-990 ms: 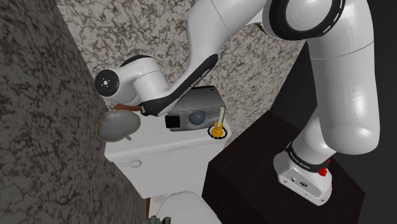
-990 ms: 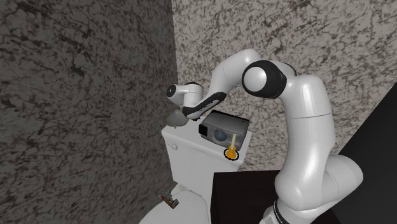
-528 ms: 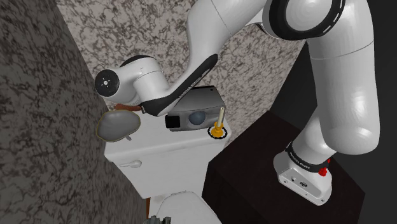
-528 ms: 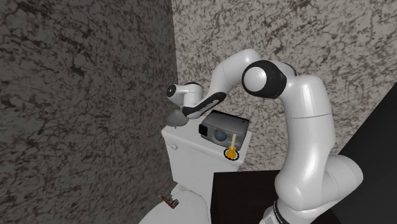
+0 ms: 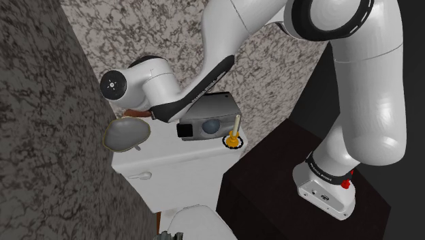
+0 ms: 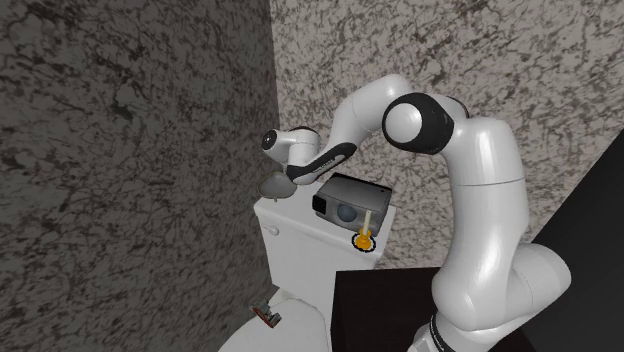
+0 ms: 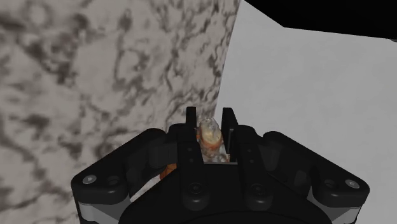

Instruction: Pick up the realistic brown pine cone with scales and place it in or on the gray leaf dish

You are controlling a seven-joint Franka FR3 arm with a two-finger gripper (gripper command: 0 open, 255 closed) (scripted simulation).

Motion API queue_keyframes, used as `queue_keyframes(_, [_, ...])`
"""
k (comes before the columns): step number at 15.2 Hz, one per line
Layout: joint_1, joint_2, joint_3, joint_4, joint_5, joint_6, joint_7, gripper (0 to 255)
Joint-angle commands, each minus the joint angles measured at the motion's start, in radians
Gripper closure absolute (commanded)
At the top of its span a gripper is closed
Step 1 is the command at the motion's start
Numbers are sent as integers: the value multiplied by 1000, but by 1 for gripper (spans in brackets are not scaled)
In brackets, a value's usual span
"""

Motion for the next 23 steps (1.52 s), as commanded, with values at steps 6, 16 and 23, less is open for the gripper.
queue_keyframes(6, [-12,-56,21,5,44,-31,-54,255])
queue_keyframes(16, [-27,-128,47,26,104,-80,-134,255])
queue_keyframes(23, [12,-163,79,35,142,-150,-128,255])
